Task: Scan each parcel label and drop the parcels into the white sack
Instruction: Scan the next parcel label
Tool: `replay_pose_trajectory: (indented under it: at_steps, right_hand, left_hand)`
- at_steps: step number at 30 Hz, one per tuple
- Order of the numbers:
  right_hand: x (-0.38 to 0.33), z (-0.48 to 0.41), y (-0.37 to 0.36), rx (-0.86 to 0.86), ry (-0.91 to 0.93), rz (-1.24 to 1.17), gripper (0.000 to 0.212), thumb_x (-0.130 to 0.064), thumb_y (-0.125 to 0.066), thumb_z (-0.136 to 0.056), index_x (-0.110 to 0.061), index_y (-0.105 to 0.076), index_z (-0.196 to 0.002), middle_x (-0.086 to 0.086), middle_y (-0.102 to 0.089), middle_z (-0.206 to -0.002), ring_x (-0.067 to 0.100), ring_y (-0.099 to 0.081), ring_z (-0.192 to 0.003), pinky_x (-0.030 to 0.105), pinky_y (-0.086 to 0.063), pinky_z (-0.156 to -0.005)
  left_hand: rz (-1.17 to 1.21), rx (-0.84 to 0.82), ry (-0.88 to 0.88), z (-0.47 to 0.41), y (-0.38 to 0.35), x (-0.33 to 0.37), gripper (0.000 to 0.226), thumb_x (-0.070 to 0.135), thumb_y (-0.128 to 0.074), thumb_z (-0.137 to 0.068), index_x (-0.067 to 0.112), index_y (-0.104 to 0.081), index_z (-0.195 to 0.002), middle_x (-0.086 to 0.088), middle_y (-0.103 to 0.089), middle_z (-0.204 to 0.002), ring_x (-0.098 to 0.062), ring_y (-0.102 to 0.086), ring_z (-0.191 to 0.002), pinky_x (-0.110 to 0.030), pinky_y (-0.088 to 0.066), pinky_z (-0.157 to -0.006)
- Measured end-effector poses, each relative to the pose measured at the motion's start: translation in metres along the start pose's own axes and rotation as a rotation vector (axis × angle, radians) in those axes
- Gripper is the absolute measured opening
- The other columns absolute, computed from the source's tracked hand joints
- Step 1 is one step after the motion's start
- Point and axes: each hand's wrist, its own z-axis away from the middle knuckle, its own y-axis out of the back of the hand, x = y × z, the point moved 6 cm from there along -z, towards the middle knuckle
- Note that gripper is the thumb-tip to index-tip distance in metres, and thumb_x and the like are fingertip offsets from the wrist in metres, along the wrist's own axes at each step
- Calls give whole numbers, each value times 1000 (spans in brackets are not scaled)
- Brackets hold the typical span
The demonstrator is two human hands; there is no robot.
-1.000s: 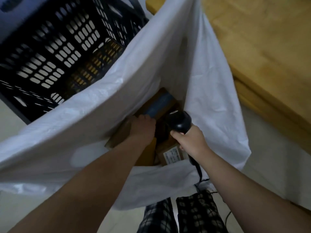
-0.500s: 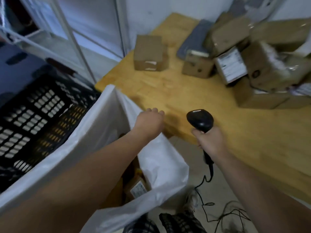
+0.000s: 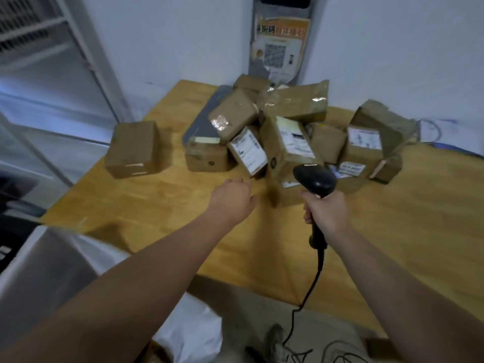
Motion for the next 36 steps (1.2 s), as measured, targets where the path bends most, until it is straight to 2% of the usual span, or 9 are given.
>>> replay_pose_trajectory:
  at_steps: [5, 8, 12, 16, 24, 27, 29, 32, 36]
  right_hand:
    - [-5, -43, 48, 2, 11, -22, 28, -18, -67, -88, -3, -58, -66, 13, -56, -57, 20, -55, -48, 33, -49, -57]
    - [-5, -64, 70, -1, 21, -25, 28, -19, -69, -86, -2, -59, -66, 13, -56, -57, 17, -55, -45, 31, -49, -54]
    - [-5, -82, 85, -27, 15, -61, 28, -16, -68, -86, -6, -59, -61, 6, -55, -51, 16, -54, -46, 29, -48, -53]
    - [-1, -92, 84, -82, 18, -56, 24, -16, -67, -86, -6, -62, -65, 6, -58, -53, 13, -56, -47, 29, -51, -56]
    - [-11, -94, 67, -169, 61, -106, 25, -17, -67, -89, -3, -62, -69, 9, -59, -59, 16, -57, -51, 24, -51, -50]
    - [-22, -88, 54, -199, 106, -89, 18, -22, -71, -87, -6, -65, -79, 6, -63, -64, 11, -59, -51, 18, -49, -48]
    - [-33, -84, 48, -189, 160, -96, 19, -23, -74, -84, -7, -65, -82, 4, -64, -69, 7, -61, -56, 15, -49, -50]
    - [-54, -77, 46, -151, 246, -147, 23, -24, -80, -78, -15, -59, -74, -8, -60, -68, -1, -60, -67, 16, -49, -62]
    - [-77, -61, 31, -328, 333, -89, 28, -18, -81, -76, -22, -64, -98, -14, -64, -88, -14, -60, -75, 3, -43, -56]
  left_hand:
    - [174, 51, 148, -52, 13, 30, 49, 45, -43, -99, 8, -47, -131, -17, -53, -124, -34, -55, -109, -41, -48, -82]
    - [465, 60, 338, -77, 13, 34, 68, 58, -42, -95, 9, -36, -142, -17, -47, -138, -34, -50, -121, -42, -46, -93]
    - [919, -110, 632, -91, -10, 44, 95, 69, -53, -83, 22, -10, -153, -11, -28, -154, -36, -38, -134, -50, -41, -104]
    - [1286, -45, 770, -95, -23, 56, 84, 50, -68, -82, 16, -25, -145, -8, -43, -140, -29, -49, -120, -46, -50, -95]
    - [1317, 388, 609, -57, 10, 12, 63, 54, -74, -66, 32, -46, -117, -5, -52, -127, -20, -60, -105, -41, -55, -86]
    - [1468, 599, 491, -37, 36, -7, 49, 25, -77, -81, 23, -45, -119, -2, -58, -115, -12, -63, -99, -21, -55, -71]
    - [1487, 690, 440, -30, 58, -19, 55, 16, -75, -83, 21, -41, -126, 4, -58, -110, -11, -63, -100, -23, -56, -73]
    - [1420, 599, 354, -30, 87, -30, 61, 22, -75, -82, 23, -41, -133, 0, -58, -117, -18, -63, -105, -34, -56, -84]
    - [1073, 209, 161, -45, 110, -20, 69, 32, -81, -74, 27, -42, -130, 2, -56, -123, -20, -60, -110, -38, -55, -88]
